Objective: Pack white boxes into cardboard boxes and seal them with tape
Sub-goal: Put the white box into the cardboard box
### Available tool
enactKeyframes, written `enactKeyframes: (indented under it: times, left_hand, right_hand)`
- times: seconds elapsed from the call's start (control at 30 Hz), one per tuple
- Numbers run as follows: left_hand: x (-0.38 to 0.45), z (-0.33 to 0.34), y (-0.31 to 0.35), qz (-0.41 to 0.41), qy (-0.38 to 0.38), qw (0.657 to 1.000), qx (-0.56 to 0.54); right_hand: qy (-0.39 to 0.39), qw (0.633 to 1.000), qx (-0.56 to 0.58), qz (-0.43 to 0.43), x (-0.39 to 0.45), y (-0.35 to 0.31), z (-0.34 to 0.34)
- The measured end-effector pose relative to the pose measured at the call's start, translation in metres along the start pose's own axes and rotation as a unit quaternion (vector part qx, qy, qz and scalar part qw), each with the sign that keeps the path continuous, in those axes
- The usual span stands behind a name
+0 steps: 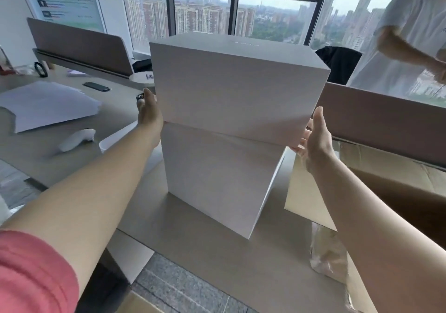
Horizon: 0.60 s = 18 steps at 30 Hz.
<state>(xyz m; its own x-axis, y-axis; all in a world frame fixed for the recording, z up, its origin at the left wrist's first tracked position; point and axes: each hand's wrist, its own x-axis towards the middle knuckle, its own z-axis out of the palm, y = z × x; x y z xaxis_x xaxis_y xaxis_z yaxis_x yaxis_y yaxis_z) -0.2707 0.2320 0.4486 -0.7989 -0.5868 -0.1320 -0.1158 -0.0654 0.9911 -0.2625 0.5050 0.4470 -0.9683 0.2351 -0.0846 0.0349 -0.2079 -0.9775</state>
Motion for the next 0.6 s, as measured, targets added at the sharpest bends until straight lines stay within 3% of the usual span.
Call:
enactKeyframes:
  times: [0.1,0.27,0.43,0.6]
  left_hand:
    - [-0.002,0.002,-0.001,0.007,-0.001,1.0,0.014]
    - [-0.009,0.0,0.006,-0.014,-0.063,0.998,-0.028]
    - [-0.019,-0.005,0.014,-0.035,-0.179,0.972,-0.148]
    - [-0.033,-0.004,0.008,-0.018,-0.16,0.961,-0.225]
  right_hand:
    - [0.024,0.998,0.063,0.014,0.001,-0.008,0.004]
    - [0.0,0.991,0.12,0.062,-0.007,-0.014,0.001]
    - [0.001,0.983,0.168,0.076,-0.024,-0.02,-0.002]
    - [0.02,0.982,0.18,0.057,-0.04,-0.019,-0.01]
